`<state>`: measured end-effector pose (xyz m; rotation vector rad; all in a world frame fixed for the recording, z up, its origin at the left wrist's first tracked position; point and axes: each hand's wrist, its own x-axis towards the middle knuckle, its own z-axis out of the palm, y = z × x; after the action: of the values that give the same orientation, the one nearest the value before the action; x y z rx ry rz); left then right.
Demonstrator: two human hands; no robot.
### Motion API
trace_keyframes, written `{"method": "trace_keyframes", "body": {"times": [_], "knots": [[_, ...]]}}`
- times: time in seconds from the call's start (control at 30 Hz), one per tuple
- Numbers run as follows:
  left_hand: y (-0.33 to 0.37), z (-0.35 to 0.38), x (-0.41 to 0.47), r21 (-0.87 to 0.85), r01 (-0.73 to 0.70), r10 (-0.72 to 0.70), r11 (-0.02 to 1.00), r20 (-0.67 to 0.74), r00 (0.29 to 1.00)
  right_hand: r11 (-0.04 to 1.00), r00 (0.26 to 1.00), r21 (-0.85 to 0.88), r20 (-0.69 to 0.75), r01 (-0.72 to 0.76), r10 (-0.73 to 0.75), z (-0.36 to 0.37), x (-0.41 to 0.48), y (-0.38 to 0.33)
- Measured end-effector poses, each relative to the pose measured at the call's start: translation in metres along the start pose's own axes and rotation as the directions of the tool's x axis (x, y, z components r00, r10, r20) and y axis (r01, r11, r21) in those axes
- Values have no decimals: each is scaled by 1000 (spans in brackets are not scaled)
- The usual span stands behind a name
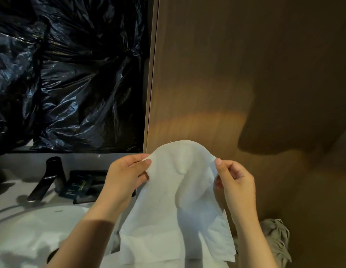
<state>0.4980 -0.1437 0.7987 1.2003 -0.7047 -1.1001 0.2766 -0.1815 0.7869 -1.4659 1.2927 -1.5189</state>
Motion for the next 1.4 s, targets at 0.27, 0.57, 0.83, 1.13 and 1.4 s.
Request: {"method": "trace_keyframes", "body": {"times": [0.27, 0.57, 0.83, 1.13, 1.4], "knots": [[-2, 6, -12, -102, 7, 1, 995, 75, 997, 989, 971, 149, 241, -25, -12, 14, -13, -14], [-4, 5, -18, -92, 11, -4, 996, 75, 997, 996, 916, 73, 395, 51, -76, 24, -22, -16], [-4, -2, -20, -149, 55, -56, 987, 3, 998, 979, 857, 179, 516, -96, -10, 16, -17, -14], [-3, -16, -14, 212, 59, -56, 975, -22, 998, 968, 883, -147, 453, 205, -119, 12, -4, -7], [0, -17, -15, 468, -162, 241, 869, -112, 964, 929, 857, -189, 476, 319, -198, 14, 2, -9]]}}
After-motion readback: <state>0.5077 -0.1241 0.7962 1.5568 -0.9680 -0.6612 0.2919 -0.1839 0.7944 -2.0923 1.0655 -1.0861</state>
